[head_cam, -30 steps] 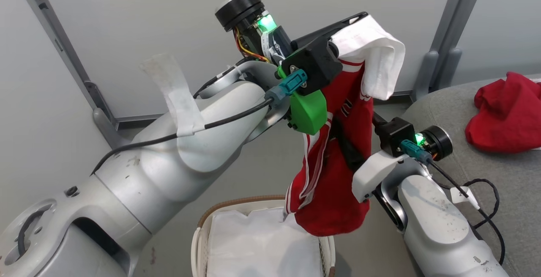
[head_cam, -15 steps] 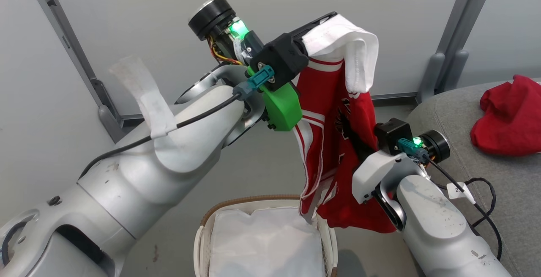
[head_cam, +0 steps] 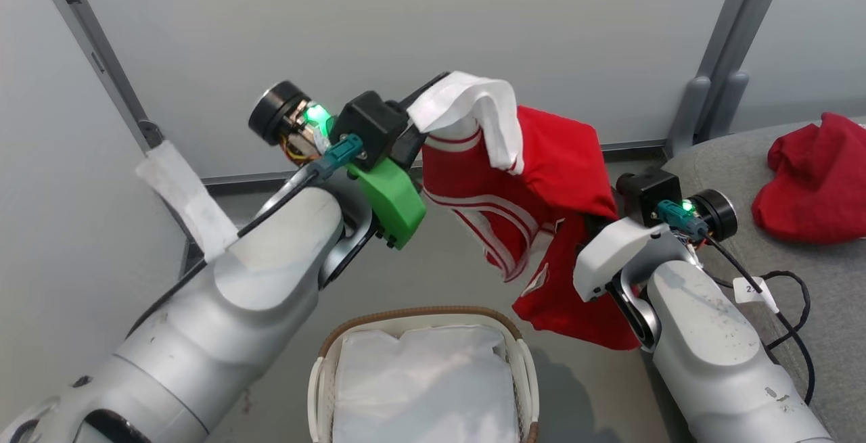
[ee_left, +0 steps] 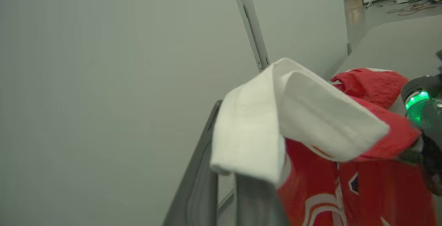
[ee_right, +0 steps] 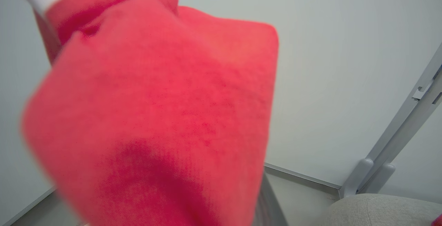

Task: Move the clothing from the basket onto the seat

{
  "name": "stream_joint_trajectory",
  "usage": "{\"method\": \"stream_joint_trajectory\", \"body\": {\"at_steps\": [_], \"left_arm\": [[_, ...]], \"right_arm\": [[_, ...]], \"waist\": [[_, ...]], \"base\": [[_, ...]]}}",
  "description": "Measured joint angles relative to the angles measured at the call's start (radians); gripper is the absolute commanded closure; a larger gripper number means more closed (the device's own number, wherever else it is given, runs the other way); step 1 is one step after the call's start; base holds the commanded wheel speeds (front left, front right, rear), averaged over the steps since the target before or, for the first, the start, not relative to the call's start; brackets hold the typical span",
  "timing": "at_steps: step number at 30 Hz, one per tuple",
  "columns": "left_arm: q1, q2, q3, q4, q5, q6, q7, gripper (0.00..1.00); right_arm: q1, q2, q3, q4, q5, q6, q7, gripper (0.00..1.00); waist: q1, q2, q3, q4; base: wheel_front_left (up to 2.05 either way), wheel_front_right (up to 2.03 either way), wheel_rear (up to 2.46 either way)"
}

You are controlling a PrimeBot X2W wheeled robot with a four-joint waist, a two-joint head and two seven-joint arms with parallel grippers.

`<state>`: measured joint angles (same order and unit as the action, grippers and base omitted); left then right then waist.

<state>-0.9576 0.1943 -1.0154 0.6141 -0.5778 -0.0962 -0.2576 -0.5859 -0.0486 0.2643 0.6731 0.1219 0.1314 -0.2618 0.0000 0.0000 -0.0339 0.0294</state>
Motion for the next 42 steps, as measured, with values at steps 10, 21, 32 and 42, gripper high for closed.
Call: {"method": "stream_joint_trajectory", "body": {"at_steps": [10, 21, 32, 42], "left_arm": [[0.244, -0.002, 0.111, -0.035, -0.044, 0.025, -0.005, 0.0], [0.519, -0.04, 0.267, -0.081, 0.029, 0.03, -0.006, 0.0], [0.639, -0.107, 0.375, -0.123, 0.098, -0.001, -0.007, 0.0], [0.651, -0.125, 0.424, -0.157, 0.187, -0.019, -0.007, 0.0]], "right_arm": [[-0.02, 0.0, -0.083, -0.017, -0.048, 0.0, 0.0, 1.0], [-0.03, 0.0, -0.141, -0.045, -0.099, 0.0, 0.0, 1.0], [-0.037, 0.0, -0.17, -0.065, -0.132, 0.0, 0.0, 1.0], [-0.078, -0.001, -0.181, -0.068, -0.178, 0.0, 0.0, 1.0]], "waist": [[0.0, 0.0, 0.014, 0.005], [0.0, 0.0, 0.023, -0.016], [0.0, 0.0, 0.04, -0.081], [0.0, 0.0, 0.074, -0.231]], "base": [[0.0, 0.0, 0.0], [0.0, 0.0, 0.0], [0.0, 0.0, 0.0], [0.0, 0.0, 0.0]]}}
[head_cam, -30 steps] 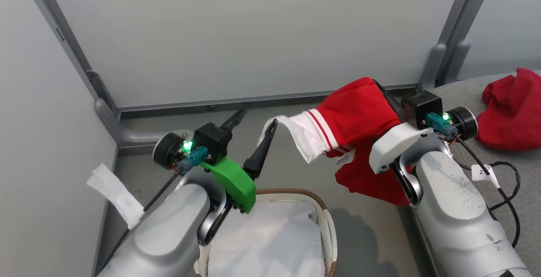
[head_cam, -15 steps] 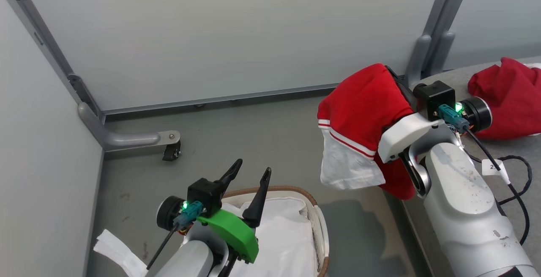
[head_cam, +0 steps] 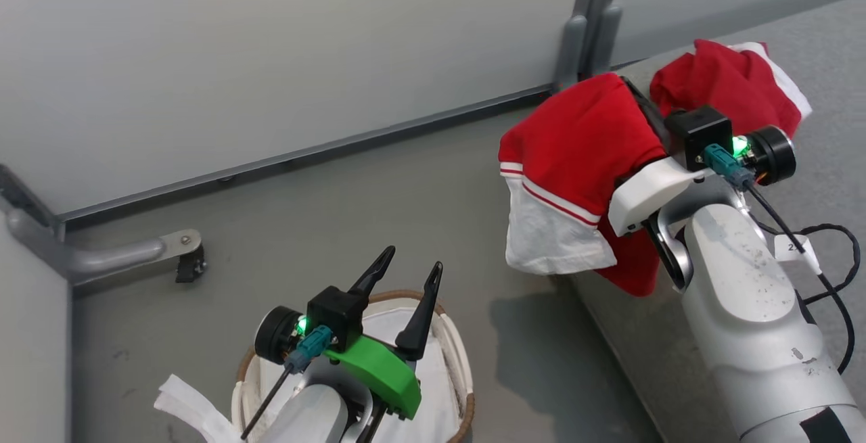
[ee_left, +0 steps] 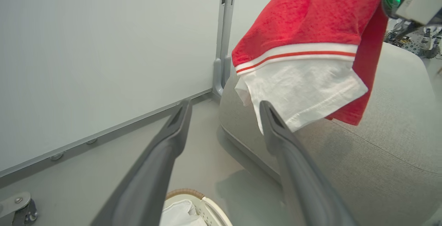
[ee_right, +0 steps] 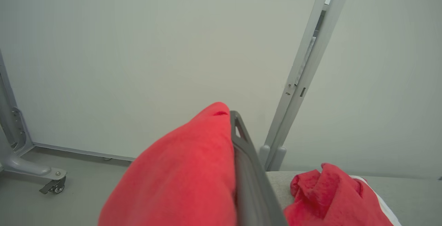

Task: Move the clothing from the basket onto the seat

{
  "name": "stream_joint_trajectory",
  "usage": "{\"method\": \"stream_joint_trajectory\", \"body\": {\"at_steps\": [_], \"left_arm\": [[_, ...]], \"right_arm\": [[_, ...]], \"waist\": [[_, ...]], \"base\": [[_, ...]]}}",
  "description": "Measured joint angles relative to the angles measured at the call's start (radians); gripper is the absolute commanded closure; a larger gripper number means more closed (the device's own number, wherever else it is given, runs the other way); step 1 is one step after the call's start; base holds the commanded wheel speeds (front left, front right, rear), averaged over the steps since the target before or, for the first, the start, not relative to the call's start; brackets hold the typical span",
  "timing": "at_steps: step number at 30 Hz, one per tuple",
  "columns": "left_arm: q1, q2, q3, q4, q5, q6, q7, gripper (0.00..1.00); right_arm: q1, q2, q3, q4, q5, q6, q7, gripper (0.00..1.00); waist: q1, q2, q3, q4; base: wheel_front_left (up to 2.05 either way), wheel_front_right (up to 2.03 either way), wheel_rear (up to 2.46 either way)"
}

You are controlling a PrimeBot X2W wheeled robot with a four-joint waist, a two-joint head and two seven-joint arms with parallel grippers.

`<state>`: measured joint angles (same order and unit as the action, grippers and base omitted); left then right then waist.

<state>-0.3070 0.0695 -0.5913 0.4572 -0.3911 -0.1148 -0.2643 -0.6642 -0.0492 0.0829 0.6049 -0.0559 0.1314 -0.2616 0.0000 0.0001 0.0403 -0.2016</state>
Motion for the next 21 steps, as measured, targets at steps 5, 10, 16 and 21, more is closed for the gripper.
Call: {"method": "stream_joint_trajectory", "body": {"at_steps": [5, 10, 16, 21], "left_arm": [[-0.003, -0.01, 0.004, -0.018, 0.025, -0.007, 0.0, 0.0], [-0.024, -0.014, 0.001, -0.02, 0.042, -0.009, 0.0, 0.0], [-0.033, -0.015, -0.003, -0.019, 0.06, -0.013, 0.0, 0.0], [-0.042, -0.009, -0.016, -0.022, 0.072, -0.014, 0.0, 0.0]], "right_arm": [[-0.008, 0.0, -0.024, -0.002, -0.017, 0.0, 0.0, 1.0], [-0.012, -0.002, -0.05, -0.005, -0.027, 0.0, 0.0, 1.0], [-0.022, -0.001, -0.082, -0.006, -0.033, 0.0, 0.0, 1.0], [-0.08, 0.0, -0.125, 0.004, -0.078, 0.0, 0.0, 1.0]], "waist": [[0.0, 0.0, 0.025, -0.091], [0.0, 0.0, 0.055, -0.179], [0.0, 0.0, 0.103, -0.242], [0.0, 0.0, 0.146, -0.251]], "base": [[0.0, 0.0, 0.0], [0.0, 0.0, 0.0], [0.0, 0.0, 0.0], [0.0, 0.0, 0.0]]}}
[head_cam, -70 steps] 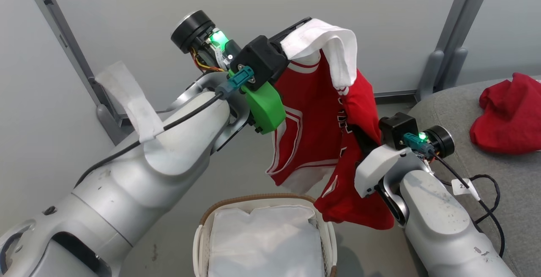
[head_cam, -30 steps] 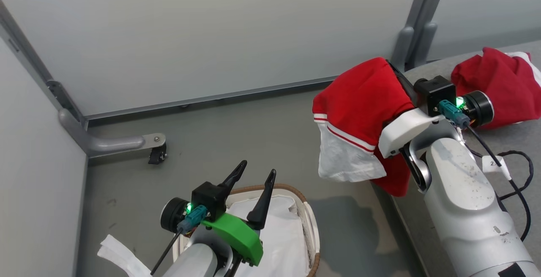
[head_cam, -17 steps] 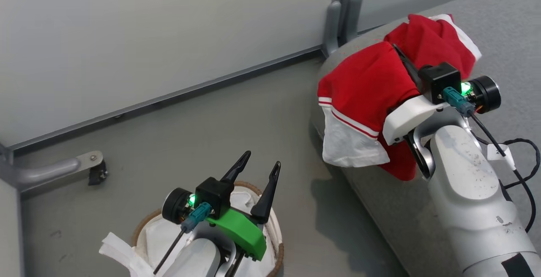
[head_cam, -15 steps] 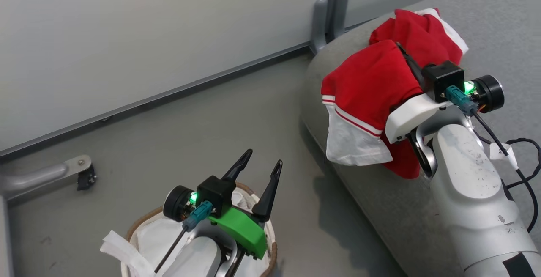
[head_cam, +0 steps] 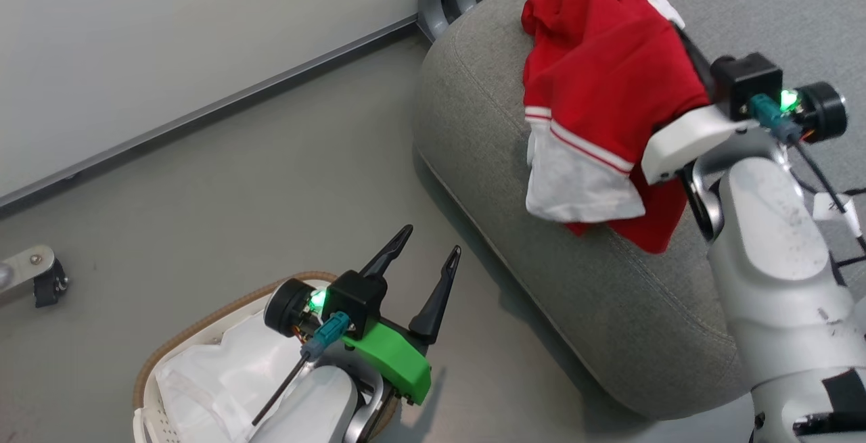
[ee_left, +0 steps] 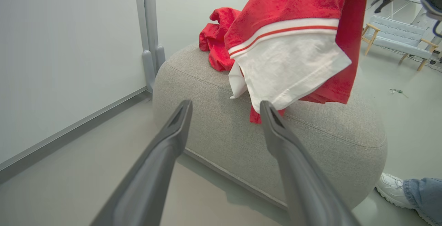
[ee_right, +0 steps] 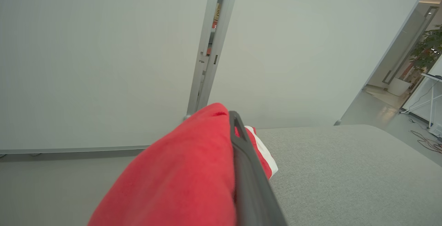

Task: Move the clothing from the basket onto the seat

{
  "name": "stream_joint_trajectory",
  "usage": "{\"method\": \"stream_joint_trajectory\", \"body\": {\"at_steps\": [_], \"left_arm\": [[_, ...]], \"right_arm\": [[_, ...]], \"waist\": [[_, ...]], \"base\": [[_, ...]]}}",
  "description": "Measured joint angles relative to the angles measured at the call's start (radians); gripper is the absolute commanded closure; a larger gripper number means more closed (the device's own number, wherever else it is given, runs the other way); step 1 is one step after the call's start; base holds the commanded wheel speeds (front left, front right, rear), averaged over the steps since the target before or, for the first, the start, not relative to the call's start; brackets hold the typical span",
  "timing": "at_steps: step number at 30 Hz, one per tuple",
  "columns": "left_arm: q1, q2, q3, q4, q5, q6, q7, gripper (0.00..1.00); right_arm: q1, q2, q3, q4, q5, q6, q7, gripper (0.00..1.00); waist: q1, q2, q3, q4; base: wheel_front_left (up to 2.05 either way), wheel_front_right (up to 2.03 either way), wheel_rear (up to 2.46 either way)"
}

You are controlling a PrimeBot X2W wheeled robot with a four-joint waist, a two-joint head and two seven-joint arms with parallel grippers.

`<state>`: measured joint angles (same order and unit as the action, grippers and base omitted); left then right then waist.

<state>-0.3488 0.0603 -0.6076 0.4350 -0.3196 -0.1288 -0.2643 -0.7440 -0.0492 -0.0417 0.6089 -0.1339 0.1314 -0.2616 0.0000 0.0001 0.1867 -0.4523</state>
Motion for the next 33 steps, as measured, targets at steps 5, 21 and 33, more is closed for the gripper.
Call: {"method": "stream_joint_trajectory", "body": {"at_steps": [5, 21, 33], "left_arm": [[-0.023, 0.023, -0.008, -0.016, 0.006, 0.0, 0.0, 0.0], [-0.137, 0.101, -0.015, -0.106, 0.06, 0.006, 0.015, 0.0], [-0.17, 0.138, -0.007, -0.17, 0.075, 0.039, 0.039, 0.0]], "right_arm": [[-0.168, -0.071, -0.074, 0.023, -0.053, 0.0, 0.0, 1.0], [-0.545, -0.4, -0.281, 0.12, -0.081, 0.0, 0.06, 1.0], [-0.375, -0.344, -0.393, 0.306, -0.158, 0.0, 0.004, 1.0]], "waist": [[0.0, 0.0, 0.042, 0.023], [0.0001, 0.0, 0.266, 0.142], [0.0002, 0.0, 0.447, 0.205]], "base": [[0.0, 0.0, 0.0], [0.0, 0.0, 0.0], [0.0, 0.0, 0.0]]}}
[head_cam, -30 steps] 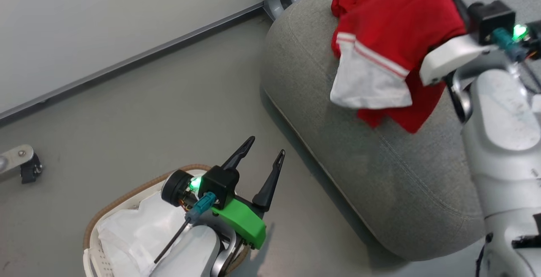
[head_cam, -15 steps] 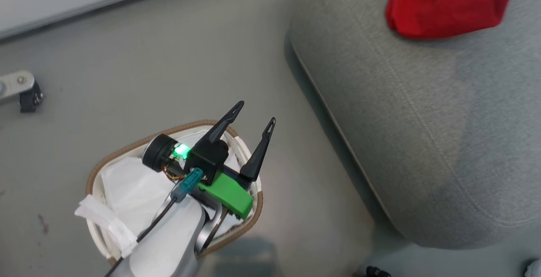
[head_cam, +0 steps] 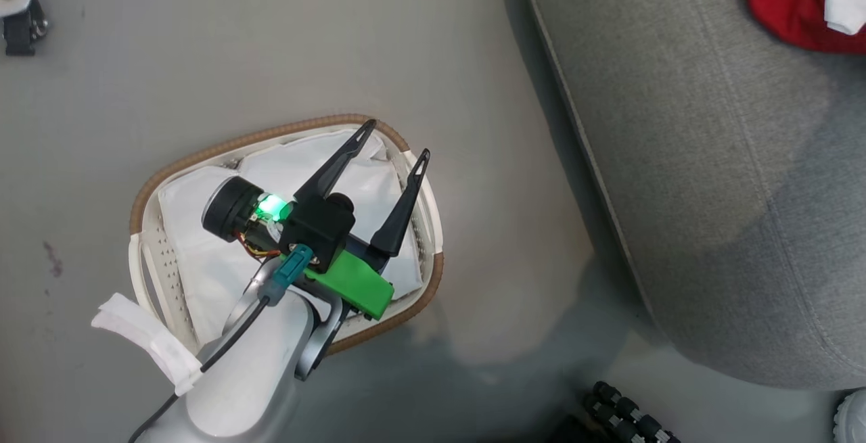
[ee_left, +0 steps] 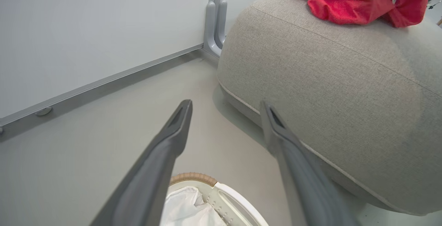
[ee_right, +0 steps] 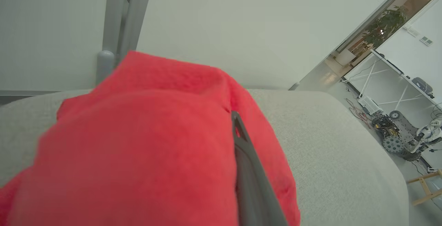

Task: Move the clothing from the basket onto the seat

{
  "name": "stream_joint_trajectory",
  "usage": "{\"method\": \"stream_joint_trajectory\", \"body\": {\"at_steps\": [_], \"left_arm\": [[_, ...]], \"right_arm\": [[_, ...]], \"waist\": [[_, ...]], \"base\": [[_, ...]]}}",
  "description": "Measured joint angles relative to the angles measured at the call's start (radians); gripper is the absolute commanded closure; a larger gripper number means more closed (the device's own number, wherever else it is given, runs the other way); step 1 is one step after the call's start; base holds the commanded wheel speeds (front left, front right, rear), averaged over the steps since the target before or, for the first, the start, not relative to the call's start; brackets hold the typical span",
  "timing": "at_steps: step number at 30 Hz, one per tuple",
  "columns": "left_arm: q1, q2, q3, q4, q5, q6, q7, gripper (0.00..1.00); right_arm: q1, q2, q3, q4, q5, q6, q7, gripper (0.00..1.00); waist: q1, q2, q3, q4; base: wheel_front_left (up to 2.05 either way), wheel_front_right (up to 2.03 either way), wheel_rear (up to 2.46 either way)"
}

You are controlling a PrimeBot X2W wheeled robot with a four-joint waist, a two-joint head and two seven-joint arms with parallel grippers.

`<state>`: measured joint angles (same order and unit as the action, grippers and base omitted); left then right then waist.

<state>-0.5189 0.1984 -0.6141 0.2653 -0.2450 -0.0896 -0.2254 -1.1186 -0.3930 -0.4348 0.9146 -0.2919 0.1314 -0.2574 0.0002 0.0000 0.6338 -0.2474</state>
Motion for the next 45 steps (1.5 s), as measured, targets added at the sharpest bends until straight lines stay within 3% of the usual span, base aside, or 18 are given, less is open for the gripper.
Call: {"method": "stream_joint_trajectory", "body": {"at_steps": [3, 4, 6, 7, 20, 29, 37, 45], "left_arm": [[0.0, 0.002, 0.0, -0.002, 0.0, 0.007, 0.001, 0.0], [0.001, 0.003, 0.0, -0.003, -0.001, 0.008, 0.001, 0.0], [0.001, 0.003, -0.002, -0.005, -0.001, 0.011, 0.001, 0.0], [0.001, 0.003, -0.002, -0.006, -0.002, 0.012, 0.001, 0.0], [0.037, -0.024, 0.003, 0.029, -0.053, 0.017, -0.022, 0.0], [0.083, -0.053, 0.053, 0.067, -0.09, 0.025, -0.033, 0.0], [0.13, -0.094, 0.144, 0.067, -0.105, 0.034, -0.037, 0.0], [0.217, -0.12, 0.281, 0.077, -0.115, 0.037, -0.039, 0.0]], "right_arm": [[0.033, 0.026, -0.005, 0.016, -0.009, 0.0, -0.003, 1.0], [0.043, 0.034, -0.007, 0.009, -0.01, 0.0, -0.004, 0.85], [0.062, 0.048, -0.009, -0.022, -0.007, 0.0, -0.004, 0.43], [0.074, 0.056, -0.006, -0.045, -0.002, 0.0, -0.004, 0.0], [0.353, 0.135, 0.1, -0.24, 0.102, 0.0, -0.004, 0.0], [0.474, 0.152, 0.156, -0.313, 0.145, 0.0, -0.004, 0.0], [0.475, 0.167, 0.21, -0.358, 0.164, 0.0, -0.004, 0.0], [0.516, 0.27, 0.284, -0.37, 0.184, 0.0, -0.004, 0.0]], "waist": [[0.0, 0.0, 0.019, 0.009], [0.0, 0.0, 0.02, 0.01], [0.0, 0.0, 0.017, 0.009], [0.0, 0.0, 0.014, 0.008], [-0.0001, 0.0, -0.099, -0.018], [-0.0003, 0.0, -0.213, -0.018], [-0.0003, 0.0, -0.319, 0.02], [-0.0003, 0.0, -0.418, 0.091]], "base": [[0.0, 0.0, 0.0], [0.0, 0.0, 0.0], [0.0, 0.0, 0.0], [0.0, 0.0, 0.0], [0.0, 0.0, 0.0], [0.0, 0.0, 0.0], [0.0, 0.0, 0.0], [0.0, 0.0, 0.0]]}}
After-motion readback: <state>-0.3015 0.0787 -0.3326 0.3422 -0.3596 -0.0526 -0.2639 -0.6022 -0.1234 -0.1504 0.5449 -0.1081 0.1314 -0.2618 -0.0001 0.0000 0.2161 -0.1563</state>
